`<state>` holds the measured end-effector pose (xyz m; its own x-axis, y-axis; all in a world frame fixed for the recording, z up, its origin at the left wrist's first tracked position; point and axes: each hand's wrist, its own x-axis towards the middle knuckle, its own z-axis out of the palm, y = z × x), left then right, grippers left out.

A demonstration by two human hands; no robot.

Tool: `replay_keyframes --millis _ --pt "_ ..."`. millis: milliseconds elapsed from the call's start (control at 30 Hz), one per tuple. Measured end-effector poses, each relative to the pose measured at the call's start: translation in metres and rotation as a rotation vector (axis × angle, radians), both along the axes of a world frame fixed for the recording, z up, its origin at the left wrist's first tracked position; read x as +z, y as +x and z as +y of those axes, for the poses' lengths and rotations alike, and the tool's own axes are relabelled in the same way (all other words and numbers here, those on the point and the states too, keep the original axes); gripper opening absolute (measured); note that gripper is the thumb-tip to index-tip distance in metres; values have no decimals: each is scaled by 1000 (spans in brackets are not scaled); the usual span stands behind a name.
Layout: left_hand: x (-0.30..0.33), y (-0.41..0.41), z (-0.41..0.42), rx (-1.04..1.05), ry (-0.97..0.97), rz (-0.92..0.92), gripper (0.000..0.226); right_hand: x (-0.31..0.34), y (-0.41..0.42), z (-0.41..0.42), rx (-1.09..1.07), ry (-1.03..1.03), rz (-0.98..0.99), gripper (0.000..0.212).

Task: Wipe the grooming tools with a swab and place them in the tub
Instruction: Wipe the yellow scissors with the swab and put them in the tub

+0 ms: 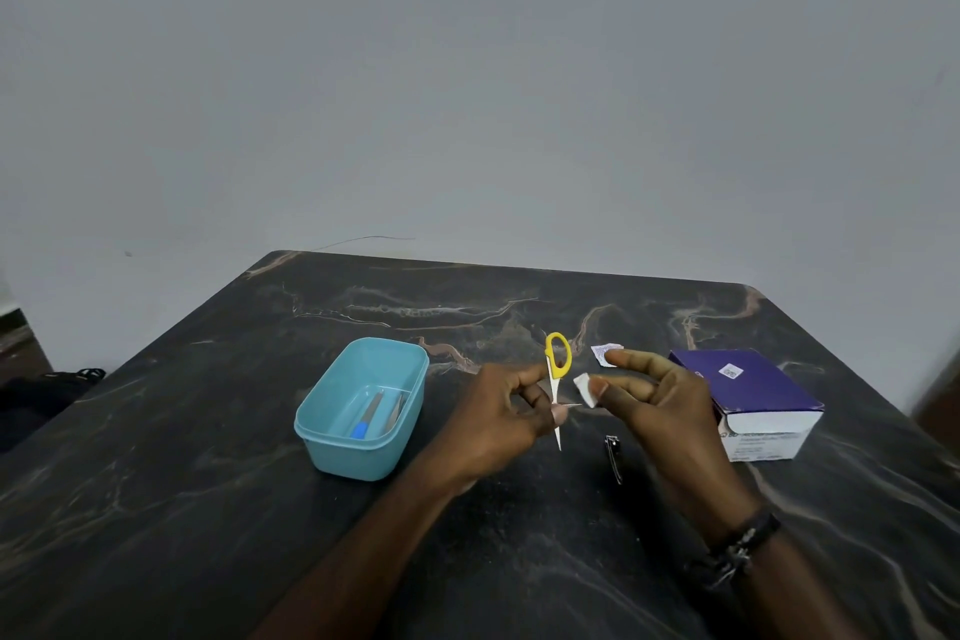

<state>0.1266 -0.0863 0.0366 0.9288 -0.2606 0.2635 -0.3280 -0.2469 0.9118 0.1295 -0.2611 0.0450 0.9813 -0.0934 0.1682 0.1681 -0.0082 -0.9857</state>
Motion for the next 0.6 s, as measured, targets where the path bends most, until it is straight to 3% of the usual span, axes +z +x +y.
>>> replay_keyframes --millis 267,600 --pt "0 -4 -4 -34 19 -17 31 -4 -2 6 21 9 -14 36" --pt "0 -7 -6 -44 -14 -32 29 -3 -7 13 43 -53 -8 39"
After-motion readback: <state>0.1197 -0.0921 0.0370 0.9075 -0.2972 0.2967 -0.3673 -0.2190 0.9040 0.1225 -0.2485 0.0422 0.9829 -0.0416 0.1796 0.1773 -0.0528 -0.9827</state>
